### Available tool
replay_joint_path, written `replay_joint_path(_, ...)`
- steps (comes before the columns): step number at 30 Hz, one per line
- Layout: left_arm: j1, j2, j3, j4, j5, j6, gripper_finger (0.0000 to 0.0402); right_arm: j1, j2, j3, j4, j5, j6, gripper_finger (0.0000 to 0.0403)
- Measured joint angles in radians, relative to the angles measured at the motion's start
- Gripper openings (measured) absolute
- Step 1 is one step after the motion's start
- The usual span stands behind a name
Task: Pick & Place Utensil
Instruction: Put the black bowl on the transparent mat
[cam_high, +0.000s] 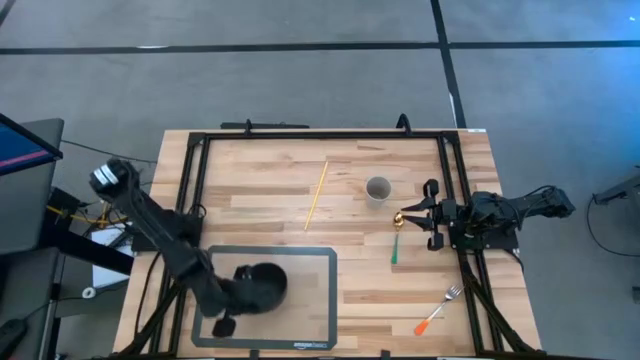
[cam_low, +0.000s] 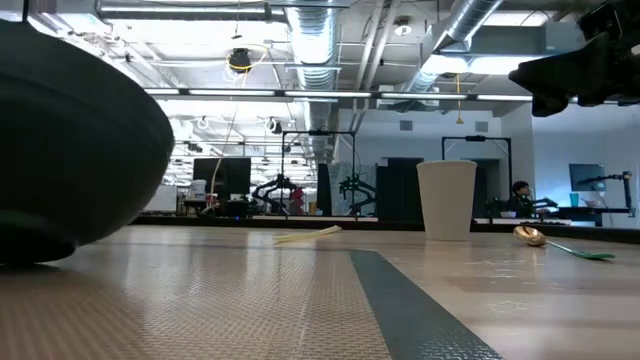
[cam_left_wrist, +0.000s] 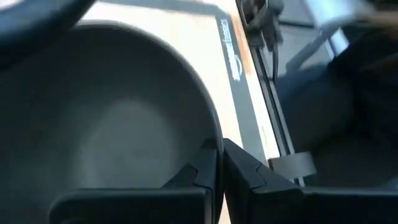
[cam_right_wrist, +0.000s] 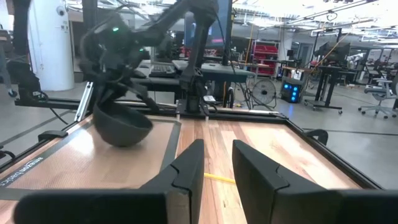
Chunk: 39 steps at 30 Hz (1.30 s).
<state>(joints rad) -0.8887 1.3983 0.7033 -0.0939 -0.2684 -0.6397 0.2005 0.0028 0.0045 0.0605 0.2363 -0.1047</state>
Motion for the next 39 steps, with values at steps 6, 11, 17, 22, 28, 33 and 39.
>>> replay_joint_path(6,-0.082,0.16,0.096,0.014,-0.066,-0.027,0.0014,0.0,0.0,0.0,0.0,0.0,0.0,0.0077)
replay_joint_path(11,-0.125,0.197,0.117,0.016,-0.069,-0.072,0.0021,-0.001,0.0,0.0,0.0,0.0,0.0,0.0077)
replay_joint_path(17,-0.146,0.128,0.116,0.013,-0.018,-0.098,0.0026,0.0,0.0,0.0,0.0,0.0,0.0,0.0077)
replay_joint_path(22,-0.145,0.077,0.116,0.013,-0.002,-0.163,0.001,0.0,0.0,0.0,0.0,0.0,0.0,0.0077)
replay_joint_path(28,-0.137,0.137,0.119,0.027,-0.019,-0.145,0.0021,0.0,0.0,0.0,0.0,0.0,0.0,0.0077)
replay_joint_path(33,-0.126,0.131,0.117,0.007,-0.055,-0.009,0.001,0.0,0.0,0.0,0.0,0.0,0.0,0.0077)
replay_joint_path(39,-0.106,0.089,0.115,-0.062,-0.049,-0.048,0.0014,0.0,0.0,0.0,0.0,0.0,0.0,0.0077)
